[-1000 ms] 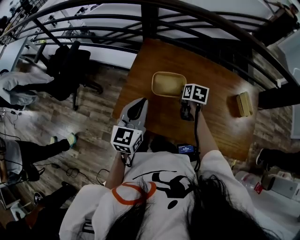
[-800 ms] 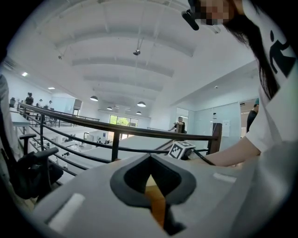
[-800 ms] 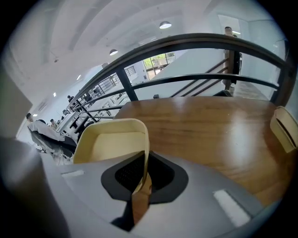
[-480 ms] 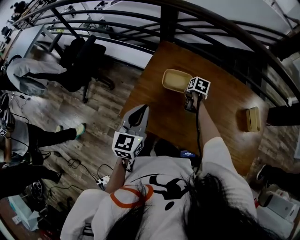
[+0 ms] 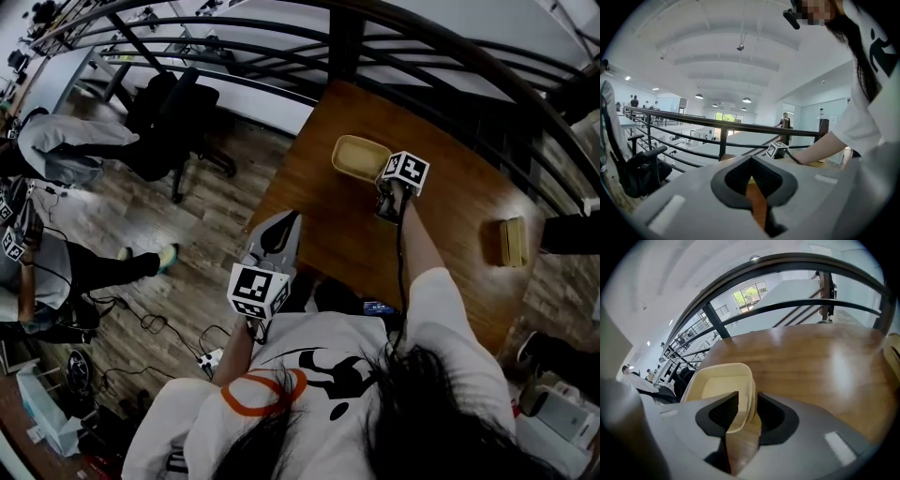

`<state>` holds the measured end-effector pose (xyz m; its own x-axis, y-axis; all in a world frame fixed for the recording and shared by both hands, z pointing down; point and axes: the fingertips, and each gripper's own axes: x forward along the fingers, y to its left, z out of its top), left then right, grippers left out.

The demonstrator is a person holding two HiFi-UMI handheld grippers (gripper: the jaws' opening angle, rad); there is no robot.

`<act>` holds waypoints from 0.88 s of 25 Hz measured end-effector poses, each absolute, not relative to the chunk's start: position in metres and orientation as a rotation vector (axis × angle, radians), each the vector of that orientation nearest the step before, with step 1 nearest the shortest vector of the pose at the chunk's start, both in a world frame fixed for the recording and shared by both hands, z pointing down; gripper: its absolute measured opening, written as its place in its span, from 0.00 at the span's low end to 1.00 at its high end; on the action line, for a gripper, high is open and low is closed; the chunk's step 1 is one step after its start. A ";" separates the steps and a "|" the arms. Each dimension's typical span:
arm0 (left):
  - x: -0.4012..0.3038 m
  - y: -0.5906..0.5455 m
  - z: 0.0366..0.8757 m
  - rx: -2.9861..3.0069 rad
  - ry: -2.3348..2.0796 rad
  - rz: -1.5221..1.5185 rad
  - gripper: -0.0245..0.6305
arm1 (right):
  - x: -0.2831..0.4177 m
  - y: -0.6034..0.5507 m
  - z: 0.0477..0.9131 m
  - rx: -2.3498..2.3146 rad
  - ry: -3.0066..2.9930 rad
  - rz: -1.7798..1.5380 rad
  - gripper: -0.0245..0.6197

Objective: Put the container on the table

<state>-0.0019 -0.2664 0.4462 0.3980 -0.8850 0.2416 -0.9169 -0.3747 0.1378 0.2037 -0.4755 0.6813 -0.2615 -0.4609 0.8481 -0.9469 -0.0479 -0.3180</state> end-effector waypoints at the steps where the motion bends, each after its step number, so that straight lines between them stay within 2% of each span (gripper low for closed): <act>1: -0.001 -0.267 0.446 2.411 -1.586 0.187 0.04 | 0.204 -0.476 0.681 1.485 -1.743 1.282 0.28; 3: -0.002 -0.268 0.447 2.415 -1.586 0.185 0.04 | 0.203 -0.477 0.679 1.483 -1.755 1.283 0.32; 9: -0.007 -0.270 0.448 2.424 -1.580 0.177 0.04 | 0.195 -0.476 0.664 1.469 -1.819 1.280 0.34; 22: -0.016 -0.268 0.445 2.483 -1.515 0.154 0.04 | 0.148 -0.409 0.550 1.332 -2.295 1.298 0.24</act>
